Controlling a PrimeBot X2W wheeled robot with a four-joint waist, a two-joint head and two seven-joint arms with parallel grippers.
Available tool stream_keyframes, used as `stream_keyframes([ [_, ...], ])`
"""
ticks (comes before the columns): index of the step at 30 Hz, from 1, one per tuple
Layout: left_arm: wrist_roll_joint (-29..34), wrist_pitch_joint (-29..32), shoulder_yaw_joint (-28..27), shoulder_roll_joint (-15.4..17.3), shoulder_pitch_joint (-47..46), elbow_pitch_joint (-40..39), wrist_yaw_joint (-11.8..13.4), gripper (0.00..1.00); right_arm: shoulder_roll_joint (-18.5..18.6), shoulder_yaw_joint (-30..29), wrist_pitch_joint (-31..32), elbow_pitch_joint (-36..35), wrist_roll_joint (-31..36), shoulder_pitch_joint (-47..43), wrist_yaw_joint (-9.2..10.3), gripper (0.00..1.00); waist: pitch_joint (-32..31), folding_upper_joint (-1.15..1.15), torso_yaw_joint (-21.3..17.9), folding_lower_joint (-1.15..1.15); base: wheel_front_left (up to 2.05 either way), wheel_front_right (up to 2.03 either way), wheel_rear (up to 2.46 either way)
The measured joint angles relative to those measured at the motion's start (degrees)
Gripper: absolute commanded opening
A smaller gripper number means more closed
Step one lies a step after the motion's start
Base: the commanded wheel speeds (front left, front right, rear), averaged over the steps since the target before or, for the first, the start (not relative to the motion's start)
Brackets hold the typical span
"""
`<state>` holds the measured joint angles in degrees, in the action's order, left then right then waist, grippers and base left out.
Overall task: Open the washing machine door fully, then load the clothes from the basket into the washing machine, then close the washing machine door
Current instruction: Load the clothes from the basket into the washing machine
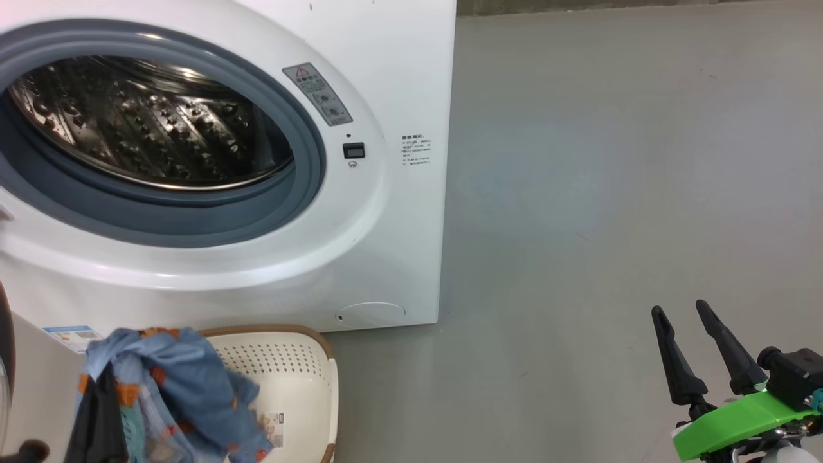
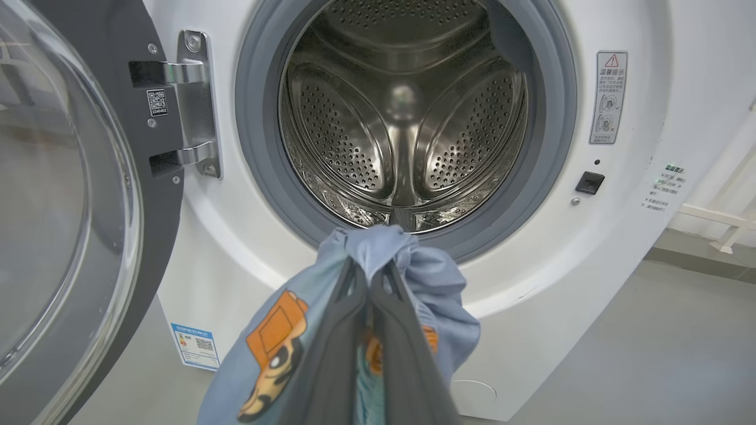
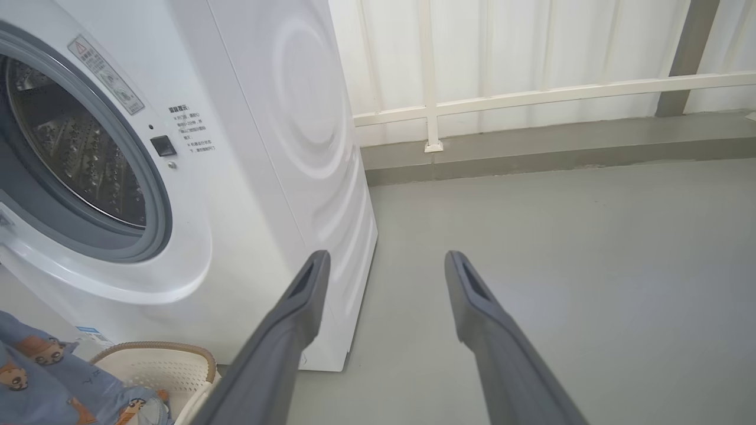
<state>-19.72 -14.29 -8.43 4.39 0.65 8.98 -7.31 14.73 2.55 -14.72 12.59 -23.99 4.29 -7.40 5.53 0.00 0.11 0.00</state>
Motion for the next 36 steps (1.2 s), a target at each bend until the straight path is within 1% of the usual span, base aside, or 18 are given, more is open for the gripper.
stream_keyframes([
  [6, 0.5, 0.0, 0.2, -1.0, 2.8, -4.1, 0.0, 0.0, -0.1, -0.7, 0.0, -0.6, -0.4, -0.9, 0.0, 1.0, -0.1, 0.0, -0.1, 0.0, 0.0, 0.0, 0.0],
  [10, 0.9, 0.0, 0.1, -1.2, 2.5, -5.9, 0.0, 0.0, -0.1, -1.2, 0.0, -0.9, -0.4, -0.9, 0.0, 1.0, 0.5, 0.0, -0.1, 0.0, 0.0, 0.0, 0.0],
  [13, 0.9, 0.0, 0.0, -1.4, 0.5, -6.2, 0.0, 0.0, -0.3, -1.3, 0.0, -1.1, -0.4, -0.9, 0.0, 1.0, 1.3, 0.0, -0.1, 0.0, 0.0, 0.0, 0.0],
  [19, 0.9, 0.0, -1.6, -1.4, -9.3, -6.2, 0.0, 0.0, -0.8, -1.3, 0.0, -1.4, -0.4, -0.7, 0.0, 1.0, 3.0, 0.0, -0.5, 0.0, 0.0, 0.0, 0.0],
  [24, 3.1, -0.3, -4.1, 0.1, -19.6, -5.3, 0.0, 0.0, -1.3, -0.9, 0.0, -1.7, -0.4, 1.0, 0.0, 1.0, 4.7, 0.0, -1.1, 0.0, 0.0, 0.0, 0.0],
  [29, 3.9, -0.4, -5.1, 2.6, -29.4, -2.1, 0.0, 0.0, -1.8, 0.3, 0.0, -2.0, -0.3, 3.6, 0.0, 1.0, 7.0, 0.0, -2.1, 0.0, 0.0, 0.0, 0.0],
  [31, 4.0, -0.4, -5.6, 3.1, -32.9, -0.3, 0.0, 0.0, -1.9, 0.3, 0.0, -2.0, -0.3, 4.2, 0.0, 1.0, 7.9, 0.0, -2.5, 0.0, 0.0, 0.0, 0.0],
  [36, 4.5, -0.4, -6.0, 4.2, -37.8, 5.7, 0.0, 0.0, -2.3, 0.5, 0.0, -2.0, -0.2, 4.6, 0.0, 1.0, 10.1, 0.0, -3.7, 0.0, 0.0, 0.0, 0.0],
])
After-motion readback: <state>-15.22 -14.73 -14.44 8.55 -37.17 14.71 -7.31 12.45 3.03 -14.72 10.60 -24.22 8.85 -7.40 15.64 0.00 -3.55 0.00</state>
